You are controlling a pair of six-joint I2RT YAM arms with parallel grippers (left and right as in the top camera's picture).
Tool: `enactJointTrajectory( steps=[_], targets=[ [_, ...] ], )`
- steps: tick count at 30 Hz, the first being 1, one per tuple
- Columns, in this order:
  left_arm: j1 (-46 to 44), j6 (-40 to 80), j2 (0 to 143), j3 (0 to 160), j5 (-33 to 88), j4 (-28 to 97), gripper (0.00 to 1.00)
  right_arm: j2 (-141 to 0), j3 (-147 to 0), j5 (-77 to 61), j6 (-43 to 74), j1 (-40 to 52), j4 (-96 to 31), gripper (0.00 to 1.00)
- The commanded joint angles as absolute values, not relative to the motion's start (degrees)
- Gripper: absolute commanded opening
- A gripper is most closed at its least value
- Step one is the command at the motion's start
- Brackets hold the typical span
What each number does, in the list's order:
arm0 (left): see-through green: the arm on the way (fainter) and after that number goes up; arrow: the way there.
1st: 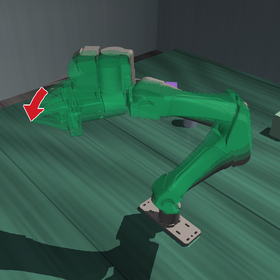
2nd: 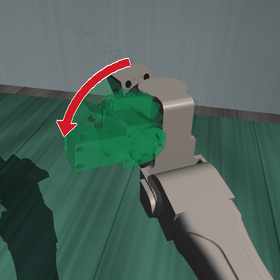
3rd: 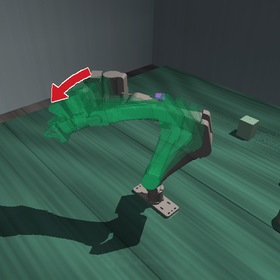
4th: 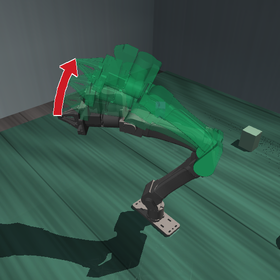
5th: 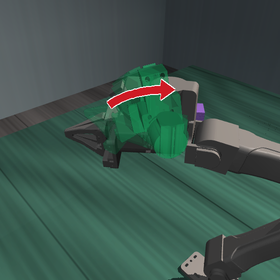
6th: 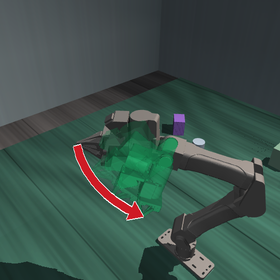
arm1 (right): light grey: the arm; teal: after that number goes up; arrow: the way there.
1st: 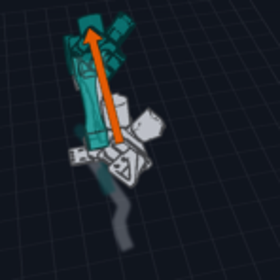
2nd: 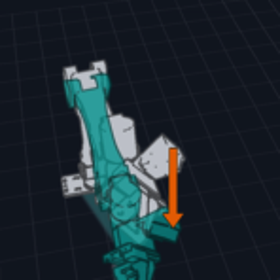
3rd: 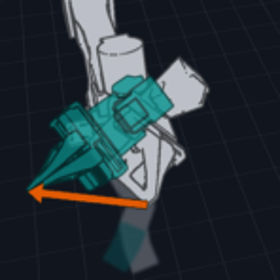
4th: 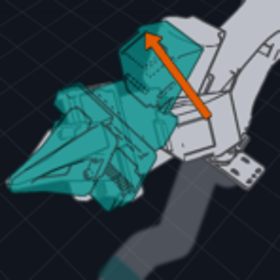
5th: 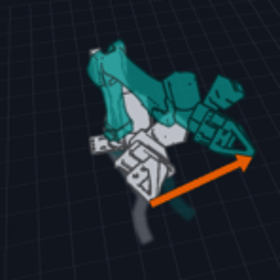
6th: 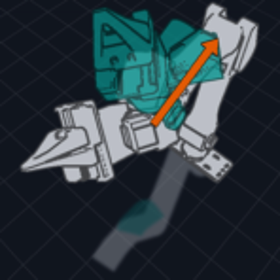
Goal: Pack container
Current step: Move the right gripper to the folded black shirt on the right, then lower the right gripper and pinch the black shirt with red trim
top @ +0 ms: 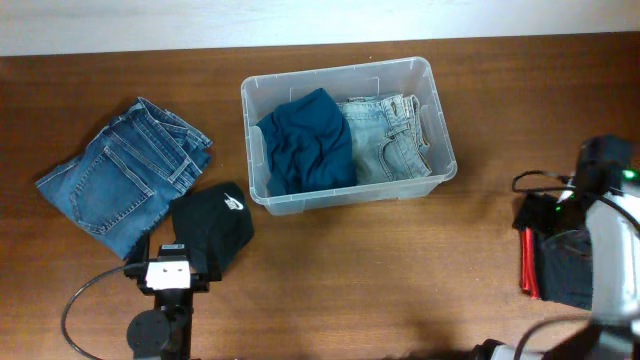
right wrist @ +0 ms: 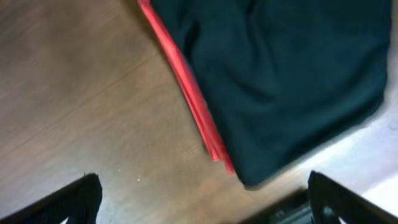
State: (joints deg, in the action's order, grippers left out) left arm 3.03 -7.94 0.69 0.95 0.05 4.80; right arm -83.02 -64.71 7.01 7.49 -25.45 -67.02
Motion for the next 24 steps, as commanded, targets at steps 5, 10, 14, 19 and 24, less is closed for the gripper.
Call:
enactJointTrajectory(
  steps=[5,10,14,19,24],
  targets=[
    [3.27,-8.86,0.40,0.56,0.67,4.75,1.00,-89.62,-63.40,8.67,5.67,-25.15,-63.77,0.98],
    [3.27,-8.86,0.40,0.56,0.69,4.75,1.00,-94.13,-63.31,12.84,3.38,-25.15,-60.51,0.98],
    [3.27,-8.88,0.40,0.56,0.69,4.75,1.00,-96.16,-63.31,12.93,3.40,-25.19,-58.52,0.98],
    [3.27,-8.86,0.40,0.56,0.69,4.75,1.00,-99.09,-63.20,12.93,3.40,-25.19,-56.95,0.98],
    [3.27,-8.86,0.40,0.56,0.69,4.75,1.00,-102.30,-63.20,13.63,3.40,-25.19,-55.37,0.98]
  ],
)
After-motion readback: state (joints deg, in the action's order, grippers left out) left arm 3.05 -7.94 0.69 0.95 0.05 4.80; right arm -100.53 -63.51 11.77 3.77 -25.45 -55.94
